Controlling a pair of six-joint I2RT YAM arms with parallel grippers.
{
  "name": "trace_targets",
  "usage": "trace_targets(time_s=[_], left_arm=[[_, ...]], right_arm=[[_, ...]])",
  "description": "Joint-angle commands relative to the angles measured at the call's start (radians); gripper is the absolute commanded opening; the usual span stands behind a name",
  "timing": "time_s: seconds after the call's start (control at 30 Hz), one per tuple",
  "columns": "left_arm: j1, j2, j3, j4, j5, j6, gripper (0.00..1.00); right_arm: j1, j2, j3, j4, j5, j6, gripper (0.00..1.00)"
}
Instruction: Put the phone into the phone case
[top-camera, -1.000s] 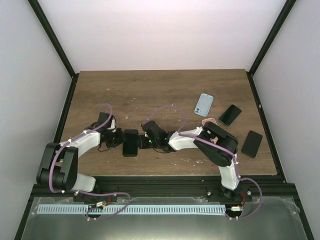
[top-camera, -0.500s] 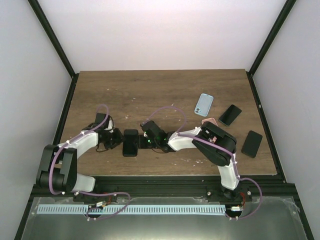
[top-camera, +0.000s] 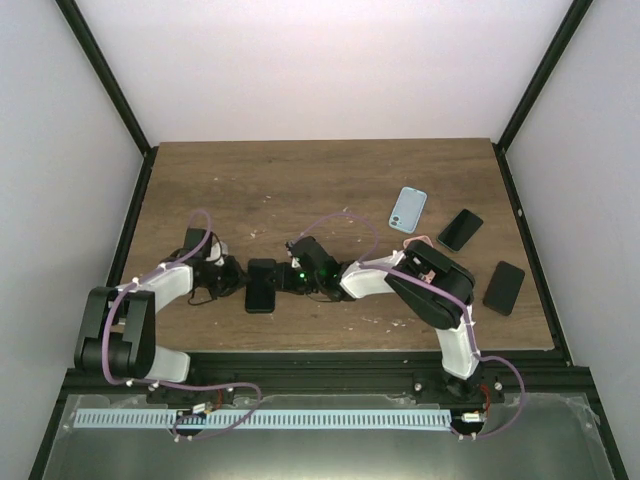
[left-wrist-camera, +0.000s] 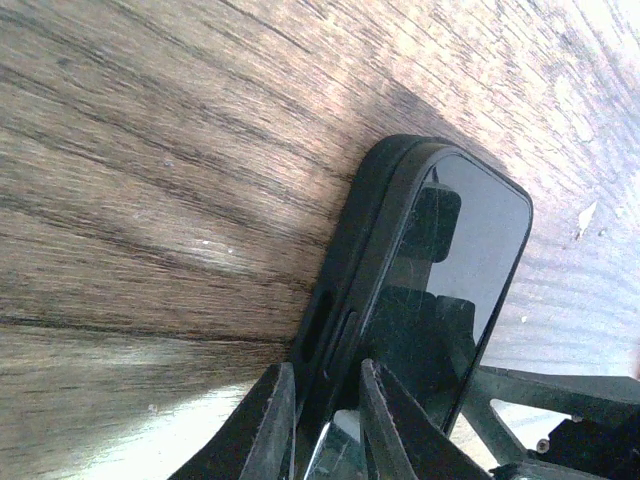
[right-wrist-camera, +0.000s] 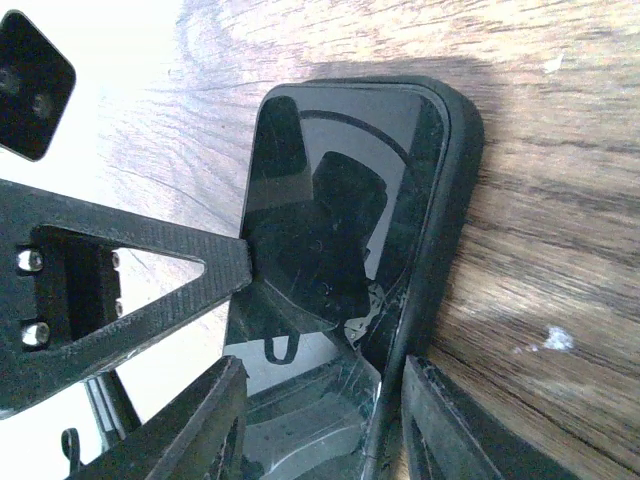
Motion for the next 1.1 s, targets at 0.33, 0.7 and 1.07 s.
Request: trace_targets(time_s=[0.33, 0.7, 1.07], left_arm=[[0.046, 0.048, -0.047, -0.034, -0.026, 0.016, 0.20], [0.071, 0.051, -0.056, -0.022, -0.038, 0.012, 0.19], [0.078, 0.059, -0.095, 0.036, 0.082, -0.010, 0.19]], right_arm=[[-0.007, -0.010, 0.034, -0.038, 0.082, 0.093, 0.47], [0.017, 0.080, 0.106, -0.032, 0.006, 0.104, 0.58], [0.010, 0.020, 0.028, 0.290, -0.080, 0.086, 0.59]])
